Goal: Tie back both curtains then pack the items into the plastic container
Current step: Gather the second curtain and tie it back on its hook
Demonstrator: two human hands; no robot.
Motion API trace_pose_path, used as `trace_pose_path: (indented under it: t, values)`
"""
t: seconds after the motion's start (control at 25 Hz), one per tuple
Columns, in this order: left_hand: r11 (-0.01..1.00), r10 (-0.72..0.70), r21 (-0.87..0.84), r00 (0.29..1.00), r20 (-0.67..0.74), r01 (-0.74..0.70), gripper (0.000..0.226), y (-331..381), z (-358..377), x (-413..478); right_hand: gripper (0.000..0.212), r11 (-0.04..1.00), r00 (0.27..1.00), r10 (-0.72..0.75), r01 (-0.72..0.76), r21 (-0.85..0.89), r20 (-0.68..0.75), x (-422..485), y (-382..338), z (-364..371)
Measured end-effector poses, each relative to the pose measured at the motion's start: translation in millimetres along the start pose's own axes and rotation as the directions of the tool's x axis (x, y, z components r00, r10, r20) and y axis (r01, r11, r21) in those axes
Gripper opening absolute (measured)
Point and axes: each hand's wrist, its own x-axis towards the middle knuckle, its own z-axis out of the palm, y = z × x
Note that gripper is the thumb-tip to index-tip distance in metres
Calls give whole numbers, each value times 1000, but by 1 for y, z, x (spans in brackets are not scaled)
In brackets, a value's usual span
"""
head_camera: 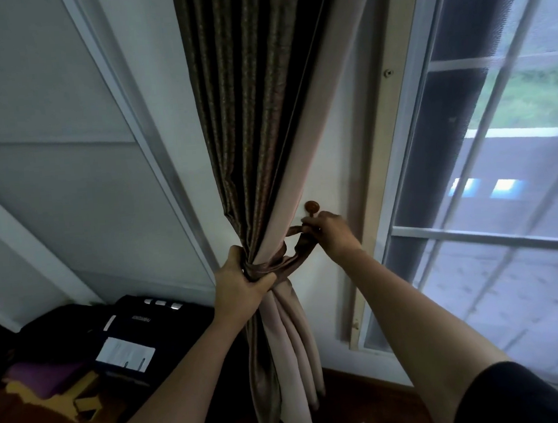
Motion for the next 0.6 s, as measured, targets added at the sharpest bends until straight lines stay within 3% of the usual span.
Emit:
trace_pose_path:
  t: [0.12,0.28,0.44,0.6]
  values:
    - [1000,-15,-10,1000,10,15,33,3,0,-2,29,999,999,-5,3,53,32,1,1,-2]
    - [1000,-21,-20,1000,2,21,32,6,4,0,23,966,993,92,-108,236,79,4,3,-9]
    - [1000,-20,-20,1000,15,20,33,6,6,-2,28,975,993,94,-105,196,68,-1,8,1]
    - [999,-21,-27,999,36,21,31,10,9,-5,29,971,982,191,-191,147,13,-6,13,10]
